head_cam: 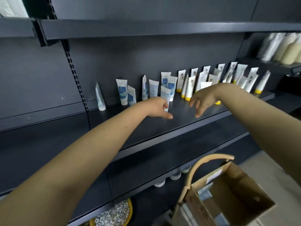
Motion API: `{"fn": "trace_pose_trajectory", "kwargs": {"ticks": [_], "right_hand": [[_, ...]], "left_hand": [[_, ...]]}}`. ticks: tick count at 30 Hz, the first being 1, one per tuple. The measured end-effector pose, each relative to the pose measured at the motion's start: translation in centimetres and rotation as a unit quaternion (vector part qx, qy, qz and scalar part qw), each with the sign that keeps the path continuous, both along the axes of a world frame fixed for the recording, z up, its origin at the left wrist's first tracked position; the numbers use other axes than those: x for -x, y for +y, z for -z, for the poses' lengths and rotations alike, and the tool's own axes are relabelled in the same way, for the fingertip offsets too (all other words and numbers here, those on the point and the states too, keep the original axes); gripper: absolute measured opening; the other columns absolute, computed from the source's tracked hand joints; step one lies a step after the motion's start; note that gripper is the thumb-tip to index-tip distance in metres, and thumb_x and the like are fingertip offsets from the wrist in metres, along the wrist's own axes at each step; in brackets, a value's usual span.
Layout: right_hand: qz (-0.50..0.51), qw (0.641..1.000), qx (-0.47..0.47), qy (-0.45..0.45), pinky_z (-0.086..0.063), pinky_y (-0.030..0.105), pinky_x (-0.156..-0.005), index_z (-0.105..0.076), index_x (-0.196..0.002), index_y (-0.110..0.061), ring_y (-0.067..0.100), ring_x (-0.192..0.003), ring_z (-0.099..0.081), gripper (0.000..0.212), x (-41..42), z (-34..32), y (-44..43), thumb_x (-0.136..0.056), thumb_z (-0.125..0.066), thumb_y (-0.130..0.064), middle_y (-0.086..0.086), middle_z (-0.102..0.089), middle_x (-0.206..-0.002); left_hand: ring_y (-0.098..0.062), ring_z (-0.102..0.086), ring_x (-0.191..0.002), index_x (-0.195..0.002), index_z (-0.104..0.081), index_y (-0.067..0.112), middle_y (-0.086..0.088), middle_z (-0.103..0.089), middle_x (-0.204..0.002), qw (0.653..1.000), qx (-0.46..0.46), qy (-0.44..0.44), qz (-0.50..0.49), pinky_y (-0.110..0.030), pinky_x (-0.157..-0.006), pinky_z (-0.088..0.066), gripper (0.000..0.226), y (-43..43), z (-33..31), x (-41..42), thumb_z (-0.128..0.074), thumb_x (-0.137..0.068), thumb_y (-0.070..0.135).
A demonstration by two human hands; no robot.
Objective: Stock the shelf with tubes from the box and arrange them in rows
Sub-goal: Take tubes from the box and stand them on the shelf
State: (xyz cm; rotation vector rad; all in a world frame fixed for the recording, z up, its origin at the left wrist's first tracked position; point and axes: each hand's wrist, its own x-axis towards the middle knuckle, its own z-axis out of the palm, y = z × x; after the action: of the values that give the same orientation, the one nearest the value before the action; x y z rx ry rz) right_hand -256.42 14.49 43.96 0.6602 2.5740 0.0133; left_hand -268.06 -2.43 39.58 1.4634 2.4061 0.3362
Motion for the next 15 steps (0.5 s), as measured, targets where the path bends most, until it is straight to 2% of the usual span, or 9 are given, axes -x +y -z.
{"fn": "trace_pose_trajectory", "kwargs": {"ticks": [5,11,15], "right_hand": [[0.067,0.997,0.03,-0.017,-0.044,0.041,-0.102,-0.045,-0.133,-0.027,0.024,-0.114,-0.055,0.069,-6.7,0.2,-0.7,-0.073,-0.075,-0.042,0.006,-0.057,-0.125],[0.143,0.989,0.017,-0.029,-0.042,0.038,-0.103,-0.044,-0.134,-0.033,0.021,-0.12,-0.051,0.066,-15.1,0.8,0.5,-0.076,-0.07,-0.049,-0.007,-0.052,-0.131],[0.187,0.982,0.023,-0.029,-0.038,0.039,-0.105,-0.046,-0.133,-0.03,0.021,-0.121,-0.049,0.065,-19.8,3.4,2.5,-0.076,-0.07,-0.049,-0.006,-0.052,-0.129]], "left_hand": [[-0.018,-0.053,-0.117,-0.133,-0.049,0.016,0.0,-0.053,-0.132,0.997,0.015,0.0,0.076,-0.032,-0.1,-0.044,0.061,1.2,0.0,-4.5,-0.067,-0.083,0.045],[-0.017,-0.053,-0.115,-0.131,-0.05,0.016,-0.001,-0.054,-0.13,0.985,0.022,-0.02,0.169,-0.031,-0.099,-0.044,0.059,5.8,1.1,-10.1,-0.067,-0.083,0.045],[-0.018,-0.053,-0.116,-0.132,-0.048,0.016,-0.001,-0.053,-0.131,0.971,0.049,-0.044,0.231,-0.032,-0.099,-0.044,0.058,9.8,3.2,-14.1,-0.065,-0.085,0.043]]}}
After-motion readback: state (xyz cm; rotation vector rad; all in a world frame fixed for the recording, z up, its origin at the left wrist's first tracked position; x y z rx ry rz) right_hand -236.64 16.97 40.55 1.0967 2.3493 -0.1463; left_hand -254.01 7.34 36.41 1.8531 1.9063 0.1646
